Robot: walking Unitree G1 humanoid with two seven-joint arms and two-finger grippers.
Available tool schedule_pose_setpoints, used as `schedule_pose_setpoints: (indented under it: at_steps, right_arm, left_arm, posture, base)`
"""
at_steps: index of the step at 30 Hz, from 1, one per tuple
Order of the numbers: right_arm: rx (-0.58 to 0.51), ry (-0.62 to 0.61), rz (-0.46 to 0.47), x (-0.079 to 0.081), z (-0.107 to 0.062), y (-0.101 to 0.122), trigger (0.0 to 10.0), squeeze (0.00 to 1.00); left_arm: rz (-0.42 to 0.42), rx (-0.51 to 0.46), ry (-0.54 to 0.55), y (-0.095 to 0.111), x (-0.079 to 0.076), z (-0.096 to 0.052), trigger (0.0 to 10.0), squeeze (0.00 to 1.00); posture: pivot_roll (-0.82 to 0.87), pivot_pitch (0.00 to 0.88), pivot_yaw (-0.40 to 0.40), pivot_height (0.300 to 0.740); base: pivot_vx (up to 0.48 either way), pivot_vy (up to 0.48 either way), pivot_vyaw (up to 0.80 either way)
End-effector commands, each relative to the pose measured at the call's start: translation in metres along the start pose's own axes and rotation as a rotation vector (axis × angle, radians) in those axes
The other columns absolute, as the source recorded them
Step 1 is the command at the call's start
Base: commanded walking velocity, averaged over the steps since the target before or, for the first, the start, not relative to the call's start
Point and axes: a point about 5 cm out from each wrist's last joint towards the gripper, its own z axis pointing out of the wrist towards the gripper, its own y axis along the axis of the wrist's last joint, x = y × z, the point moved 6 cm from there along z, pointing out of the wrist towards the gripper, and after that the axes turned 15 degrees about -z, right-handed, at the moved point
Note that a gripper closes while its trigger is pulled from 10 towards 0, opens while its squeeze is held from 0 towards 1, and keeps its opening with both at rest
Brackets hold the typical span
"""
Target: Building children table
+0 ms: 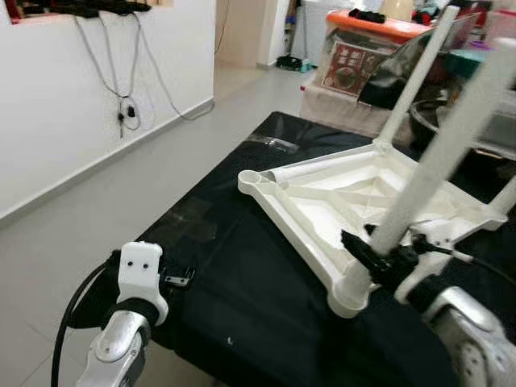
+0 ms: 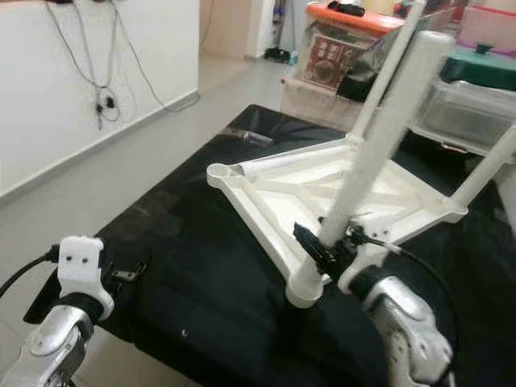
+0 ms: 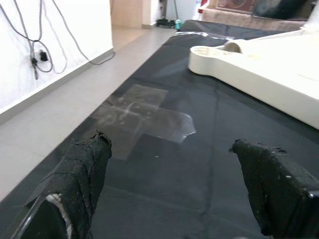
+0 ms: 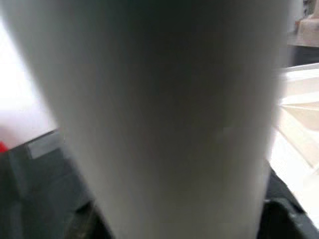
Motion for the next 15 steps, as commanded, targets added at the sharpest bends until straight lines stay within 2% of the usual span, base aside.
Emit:
schedule_pose_setpoints:
  at_steps: [1, 2, 3, 4, 5, 6, 7, 8, 9, 10, 11, 12, 13, 14, 15]
  right_arm:
    - [0.005, -0.109, 0.034, -0.014, 0.009, -0.002, 0.0, 0.00]
    - [0.005, -0.109, 0.034, -0.014, 0.009, -0.002, 0.0, 0.00]
    - [-0.022, -0.202, 0.070, -0.022, 0.010, 0.002, 0.0, 0.00]
    - [-0.022, -0.202, 0.070, -0.022, 0.010, 0.002, 0.0, 0.00]
    - [-0.018, -0.363, 0.100, -0.035, 0.004, 0.002, 0.0, 0.00]
    - [-0.018, -0.363, 0.100, -0.035, 0.004, 0.002, 0.0, 0.00]
    - [0.075, -0.632, 0.145, -0.057, -0.018, -0.015, 0.0, 0.00]
    - [0.075, -0.632, 0.145, -0.057, -0.018, -0.015, 0.0, 0.00]
    - [0.190, -0.866, 0.174, -0.072, -0.047, -0.036, 0.0, 0.00]
    - [0.190, -0.866, 0.174, -0.072, -0.047, -0.036, 0.0, 0.00]
    - [0.332, -1.047, 0.140, -0.075, -0.085, -0.058, 0.0, 0.00]
    - [0.409, -1.129, 0.089, -0.070, -0.111, -0.067, 0.0, 0.00]
    - [0.443, -1.122, 0.052, -0.058, -0.120, -0.069, 0.0, 0.00]
    - [0.443, -1.122, 0.052, -0.058, -0.120, -0.069, 0.0, 0.00]
    - [0.454, -1.106, 0.034, -0.051, -0.123, -0.068, 10.0, 0.00]
  left_arm:
    - [-0.005, 0.004, 0.007, -0.002, 0.001, -0.002, 10.0, 0.00]
    - [-0.005, 0.004, 0.007, -0.002, 0.001, -0.002, 10.0, 0.00]
    - [-0.001, 0.003, 0.006, -0.002, 0.001, -0.003, 10.0, 0.00]
    - [-0.001, 0.003, 0.006, -0.002, 0.001, -0.003, 10.0, 0.00]
    - [0.001, 0.007, 0.005, -0.002, 0.002, -0.004, 10.0, 0.00]
    - [0.001, 0.007, 0.005, -0.002, 0.002, -0.004, 10.0, 0.00]
    - [0.005, 0.013, 0.002, -0.003, 0.002, -0.006, 10.0, 0.00]
    - [0.005, 0.013, 0.002, -0.003, 0.002, -0.006, 10.0, 0.00]
    - [0.008, 0.017, 0.001, -0.004, 0.002, -0.006, 10.0, 0.00]
    - [0.008, 0.017, 0.001, -0.004, 0.002, -0.006, 10.0, 0.00]
    - [0.010, 0.019, 0.002, -0.004, 0.003, -0.007, 10.0, 0.00]
    - [0.012, 0.020, 0.004, -0.004, 0.004, -0.007, 10.0, 0.00]
    - [0.015, 0.021, 0.010, -0.004, 0.005, -0.008, 10.0, 0.00]
    - [0.015, 0.021, 0.010, -0.004, 0.005, -0.008, 10.0, 0.00]
    - [0.017, 0.022, 0.014, -0.003, 0.006, -0.008, 10.0, 0.00]
  posture:
    - [0.22, 0.000, -0.142, 0.740]
    - [0.22, 0.000, -0.142, 0.740]
    - [0.22, 0.000, -0.139, 0.740]
    - [0.22, 0.000, -0.139, 0.740]
    - [0.22, 0.000, -0.132, 0.740]
    - [0.22, 0.000, -0.132, 0.740]
    - [0.20, 0.000, -0.122, 0.740]
    - [0.20, 0.000, -0.122, 0.740]
    - [0.20, 0.000, -0.118, 0.740]
    - [0.20, 0.000, -0.118, 0.740]
    - [0.20, 0.000, -0.113, 0.740]
    - [0.20, 0.000, -0.111, 0.740]
    - [0.19, 0.000, -0.105, 0.740]
    - [0.19, 0.000, -0.105, 0.740]
    - [0.19, 0.000, -0.105, 0.740]
  base:
    - [0.000, 0.000, 0.00]
    - [0.000, 0.000, 0.00]
    - [0.000, 0.000, 0.00]
    - [0.000, 0.000, 0.00]
    - [0.000, 0.000, 0.00]
    - [0.000, 0.000, 0.00]
    - [0.000, 0.000, 0.00]
    - [0.000, 0.000, 0.00]
    - [0.000, 0.000, 0.00]
    - [0.000, 0.000, 0.00]
    - [0.000, 0.000, 0.00]
    - [0.000, 0.000, 0.00]
    - [0.000, 0.000, 0.00]
    - [0.000, 0.000, 0.00]
    - [0.000, 0.000, 0.00]
